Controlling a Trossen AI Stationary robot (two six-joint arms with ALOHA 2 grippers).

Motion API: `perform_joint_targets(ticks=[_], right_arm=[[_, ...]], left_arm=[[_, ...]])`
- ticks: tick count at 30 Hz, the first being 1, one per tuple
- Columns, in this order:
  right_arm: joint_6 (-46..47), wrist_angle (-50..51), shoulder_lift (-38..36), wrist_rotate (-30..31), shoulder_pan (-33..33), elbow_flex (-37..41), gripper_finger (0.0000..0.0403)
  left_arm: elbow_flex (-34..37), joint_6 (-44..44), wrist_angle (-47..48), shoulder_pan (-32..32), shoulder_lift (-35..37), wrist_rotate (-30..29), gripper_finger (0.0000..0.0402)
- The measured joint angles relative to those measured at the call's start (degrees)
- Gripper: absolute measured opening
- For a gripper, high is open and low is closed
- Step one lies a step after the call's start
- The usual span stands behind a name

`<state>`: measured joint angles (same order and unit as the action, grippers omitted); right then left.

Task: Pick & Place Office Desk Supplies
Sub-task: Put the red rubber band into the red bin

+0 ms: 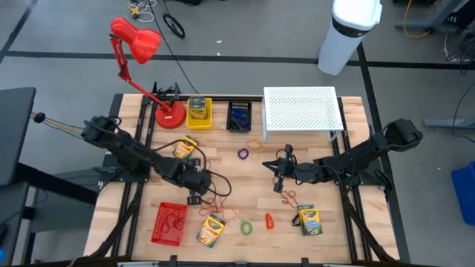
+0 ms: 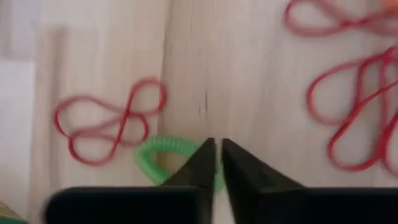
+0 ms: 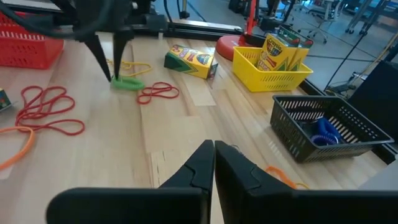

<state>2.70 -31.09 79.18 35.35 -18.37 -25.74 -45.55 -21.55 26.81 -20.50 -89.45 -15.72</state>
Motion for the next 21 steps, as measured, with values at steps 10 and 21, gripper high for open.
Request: perform_joint_targets(ticks=[10,21], right_arm=[[0.1,-0.5,3.0,-0.3,0.0,0.0,0.0024],[0.1,-2.3,4.5,-0.4,0.0,0.0,0.0024]], left_arm=[[-0.8,-4.0,2.3,2.9,2.6,0.0,0.0032],[-0.8,6.8,0.4,5.4,-1.2,-4.2,0.0169]])
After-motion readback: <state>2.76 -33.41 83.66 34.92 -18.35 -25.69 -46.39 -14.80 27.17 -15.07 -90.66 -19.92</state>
